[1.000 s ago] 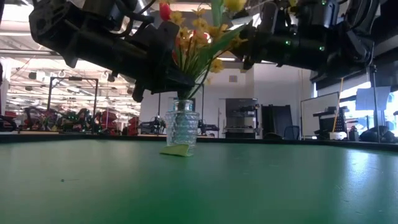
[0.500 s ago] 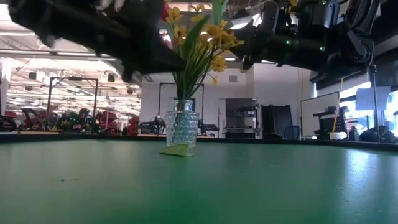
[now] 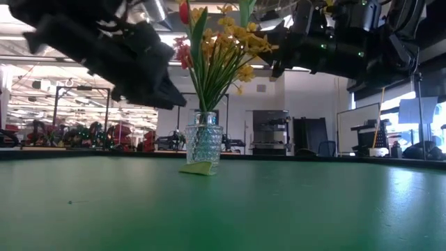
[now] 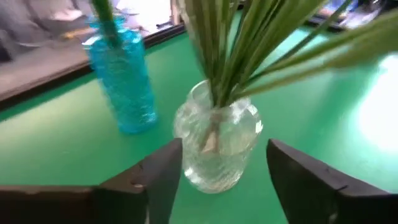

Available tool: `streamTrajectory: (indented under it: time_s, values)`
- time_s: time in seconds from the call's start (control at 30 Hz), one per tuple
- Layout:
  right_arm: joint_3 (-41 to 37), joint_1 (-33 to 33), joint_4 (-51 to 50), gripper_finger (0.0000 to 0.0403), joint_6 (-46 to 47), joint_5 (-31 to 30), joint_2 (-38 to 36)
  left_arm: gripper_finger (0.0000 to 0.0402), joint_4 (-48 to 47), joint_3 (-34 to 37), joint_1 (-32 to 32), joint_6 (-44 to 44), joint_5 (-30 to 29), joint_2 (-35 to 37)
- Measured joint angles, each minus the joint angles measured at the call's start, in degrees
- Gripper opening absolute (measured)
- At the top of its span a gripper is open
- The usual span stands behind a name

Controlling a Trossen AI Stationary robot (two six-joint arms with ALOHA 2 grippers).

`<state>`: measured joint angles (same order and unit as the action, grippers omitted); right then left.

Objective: Sort flowers into vase by color
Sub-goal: Put the yellow flower into the transparent vase

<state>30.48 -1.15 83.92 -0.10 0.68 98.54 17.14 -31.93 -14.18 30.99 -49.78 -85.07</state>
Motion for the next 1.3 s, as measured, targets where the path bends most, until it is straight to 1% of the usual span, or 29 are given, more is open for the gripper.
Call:
streamTrajectory:
  time_s: [0.07,0.13,0.3,0.43,0.63,0.77,0.93,1.1,1.3]
  values:
    - [0.0,0.0,0.0,0.0,0.1,0.0,0.0,0.0243,1.9,-0.1,2.7,0.0,3.7,-0.7]
    - [0.4,0.0,-0.1,0.0,0.1,0.0,0.0,0.025,2.9,-0.1,5.2,0.1,6.3,-1.5]
    - [1.5,0.0,-0.6,0.0,0.1,0.0,0.0,0.0253,6.4,-0.1,8.2,-3.6,9.4,-2.8]
    - [2.7,0.0,-2.1,0.0,0.1,0.2,0.0,0.0253,9.9,-0.1,8.8,-7.6,10.4,-3.5]
    - [3.8,0.0,-4.2,0.0,0.1,0.5,0.0,0.0253,10.6,-0.1,9.7,-11.1,11.1,-5.4]
    - [3.8,0.0,-4.5,0.0,0.1,0.5,0.0,0.0253,11.4,-1.0,10.6,-13.4,11.4,-8.2]
    - [3.8,0.0,-4.8,0.0,0.1,0.4,0.0,0.0253,15.4,-3.1,12.1,-16.3,10.7,-12.2]
    - [3.8,0.0,-5.1,0.0,0.2,0.4,0.0,0.0253,16.9,-4.9,12.8,-16.8,10.9,-14.5]
    - [3.8,0.0,-6.0,0.0,0.3,0.4,0.0,0.025,16.9,-5.5,12.9,-16.6,10.8,-15.0]
